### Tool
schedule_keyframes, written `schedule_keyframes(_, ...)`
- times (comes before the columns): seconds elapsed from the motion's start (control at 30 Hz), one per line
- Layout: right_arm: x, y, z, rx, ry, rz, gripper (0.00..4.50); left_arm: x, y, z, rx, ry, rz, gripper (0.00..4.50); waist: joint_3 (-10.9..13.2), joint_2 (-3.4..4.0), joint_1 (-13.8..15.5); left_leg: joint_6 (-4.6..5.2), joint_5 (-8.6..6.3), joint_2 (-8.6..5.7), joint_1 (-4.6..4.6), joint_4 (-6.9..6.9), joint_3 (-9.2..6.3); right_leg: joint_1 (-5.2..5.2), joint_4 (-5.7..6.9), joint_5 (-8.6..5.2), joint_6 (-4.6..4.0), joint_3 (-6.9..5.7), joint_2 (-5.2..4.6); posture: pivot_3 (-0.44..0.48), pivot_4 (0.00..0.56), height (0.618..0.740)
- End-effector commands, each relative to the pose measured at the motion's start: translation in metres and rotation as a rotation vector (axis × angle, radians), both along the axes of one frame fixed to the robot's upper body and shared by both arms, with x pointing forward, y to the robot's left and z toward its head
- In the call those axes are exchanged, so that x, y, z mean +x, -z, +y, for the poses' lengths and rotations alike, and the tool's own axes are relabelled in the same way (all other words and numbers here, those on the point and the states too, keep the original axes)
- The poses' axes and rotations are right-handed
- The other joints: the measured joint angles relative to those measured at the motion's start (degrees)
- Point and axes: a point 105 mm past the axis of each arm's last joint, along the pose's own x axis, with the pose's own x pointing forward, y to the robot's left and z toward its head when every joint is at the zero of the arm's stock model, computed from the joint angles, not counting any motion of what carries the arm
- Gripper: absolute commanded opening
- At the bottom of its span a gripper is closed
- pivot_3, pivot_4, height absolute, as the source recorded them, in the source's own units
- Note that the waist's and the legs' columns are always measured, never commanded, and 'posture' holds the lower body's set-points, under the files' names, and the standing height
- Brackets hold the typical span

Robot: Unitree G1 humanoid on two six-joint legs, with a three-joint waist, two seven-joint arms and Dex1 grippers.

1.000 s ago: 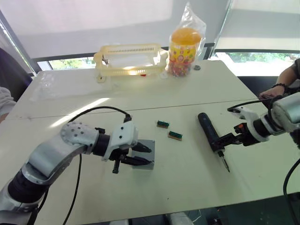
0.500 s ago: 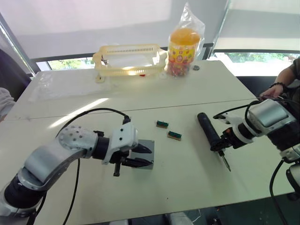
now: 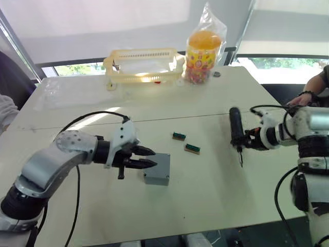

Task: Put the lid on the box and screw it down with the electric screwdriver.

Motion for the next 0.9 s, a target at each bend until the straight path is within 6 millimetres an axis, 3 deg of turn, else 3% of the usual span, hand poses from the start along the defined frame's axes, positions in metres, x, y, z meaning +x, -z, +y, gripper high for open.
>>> schedule_keyframes(0.03, -0.004, -0.073, -0.013, -0.044, 0.241, -0.438, 1.76, 0.009, -0.019, 0.001, -0.077, -0.012, -0.045, 1.52, 0.0, 0.08, -0.2, -0.01, 0.00, 0.00, -0.03, -0.01, -0.01, -0.06, 0.06, 0.00, 0.00, 0.00, 0.01, 0.000, 0.150, 0.740)
schedule_keyframes(0.13, -0.011, -0.108, -0.002, -0.082, 0.323, -0.764, 1.76, 0.010, -0.011, 0.002, -0.062, -0.002, -0.008, 1.52, 0.0, 0.14, -0.2, -0.03, 0.02, 0.00, -0.04, -0.09, -0.04, -0.11, 0.10, 0.00, 0.00, -0.01, 0.02, 0.000, 0.150, 0.740)
schedule_keyframes(0.23, -0.021, -0.126, 0.046, -0.126, 0.135, -1.059, 1.76, 0.014, -0.005, -0.002, -0.089, -0.030, 0.013, 1.52, 0.0, 0.13, -0.2, -0.03, 0.02, 0.00, -0.04, -0.10, -0.04, -0.07, 0.03, 0.00, 0.01, -0.03, -0.01, 0.000, 0.150, 0.740)
schedule_keyframes(0.33, -0.041, -0.119, 0.106, 0.002, -0.131, -1.205, 1.76, 0.007, 0.006, -0.005, -0.061, -0.031, 0.018, 1.52, 0.0, 0.14, -1.1, -0.03, 0.02, 0.01, 0.03, -0.07, 0.06, -0.02, 0.02, 0.00, 0.01, 0.06, 0.00, 0.000, 0.150, 0.740)
schedule_keyframes(0.47, -0.067, -0.092, 0.159, 0.077, -0.370, -1.264, 1.76, 0.005, 0.017, -0.007, -0.047, -0.077, -0.026, 1.52, 0.0, 0.15, -1.6, -0.03, 0.02, 0.05, 0.06, -0.13, -0.02, -0.03, 0.07, -0.01, 0.00, 0.02, 0.04, 0.000, 0.150, 0.740)
schedule_keyframes(0.6, -0.080, -0.071, 0.183, 0.173, -0.480, -1.230, 1.76, -0.002, 0.028, -0.002, -0.017, -0.095, -0.024, 1.52, 0.0, 0.14, -1.2, -0.08, 0.05, 0.03, 0.02, -0.05, -0.03, 0.01, 0.06, -0.01, 0.00, 0.00, -0.02, 0.000, 0.150, 0.740)
schedule_keyframes(0.9, -0.089, -0.044, 0.202, 0.228, -0.616, -1.155, 1.76, -0.001, 0.045, 0.000, 0.005, -0.150, -0.042, 1.52, 0.0, 0.13, -0.2, -0.11, 0.06, 0.01, 0.06, 0.01, -0.06, 0.07, 0.05, -0.01, 0.00, -0.04, -0.01, 0.000, 0.150, 0.740)
